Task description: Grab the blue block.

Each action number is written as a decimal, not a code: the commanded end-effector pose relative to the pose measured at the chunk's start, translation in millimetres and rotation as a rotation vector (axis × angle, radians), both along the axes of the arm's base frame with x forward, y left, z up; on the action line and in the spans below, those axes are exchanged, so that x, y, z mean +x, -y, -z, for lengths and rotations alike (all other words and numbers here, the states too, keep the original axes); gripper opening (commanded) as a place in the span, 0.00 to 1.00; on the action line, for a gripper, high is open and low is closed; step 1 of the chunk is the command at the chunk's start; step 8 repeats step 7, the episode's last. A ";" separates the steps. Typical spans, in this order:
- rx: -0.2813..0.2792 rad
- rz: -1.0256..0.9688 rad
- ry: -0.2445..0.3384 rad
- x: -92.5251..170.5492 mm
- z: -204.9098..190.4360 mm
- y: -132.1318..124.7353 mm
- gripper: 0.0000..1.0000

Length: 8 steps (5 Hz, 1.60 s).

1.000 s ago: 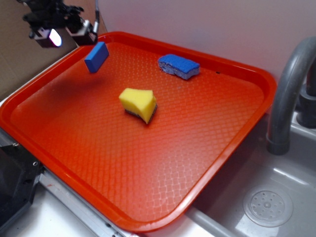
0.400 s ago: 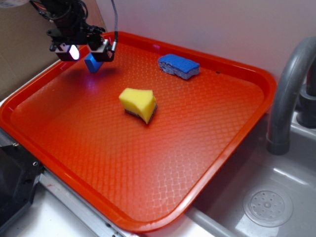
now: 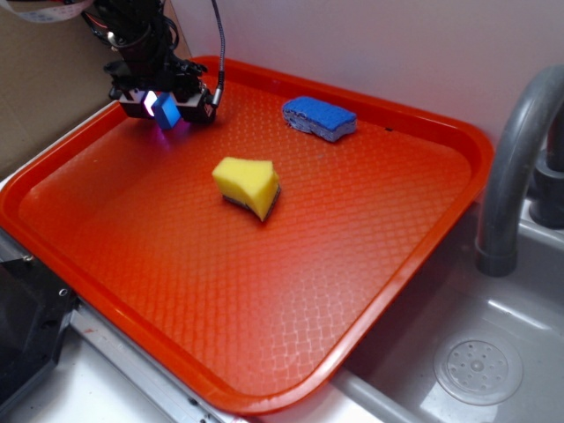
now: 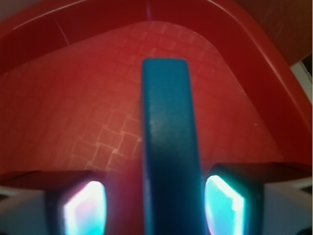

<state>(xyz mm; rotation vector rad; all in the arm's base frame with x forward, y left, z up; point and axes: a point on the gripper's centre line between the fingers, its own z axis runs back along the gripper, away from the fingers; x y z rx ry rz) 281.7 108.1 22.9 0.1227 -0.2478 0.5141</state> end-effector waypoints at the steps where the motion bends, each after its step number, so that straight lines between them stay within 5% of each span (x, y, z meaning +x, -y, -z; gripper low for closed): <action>1: 0.042 0.113 -0.043 -13.5 -40.0 4.8 0.00; 3: 0.191 0.188 -0.089 -28.9 -126.1 12.1 0.00; 5: -0.048 0.490 -0.046 -55.8 -207.3 66.9 0.00; 6: -0.080 0.600 0.039 -63.2 -224.3 78.6 0.00; 8: -0.117 0.670 0.020 -53.2 -209.7 68.0 0.00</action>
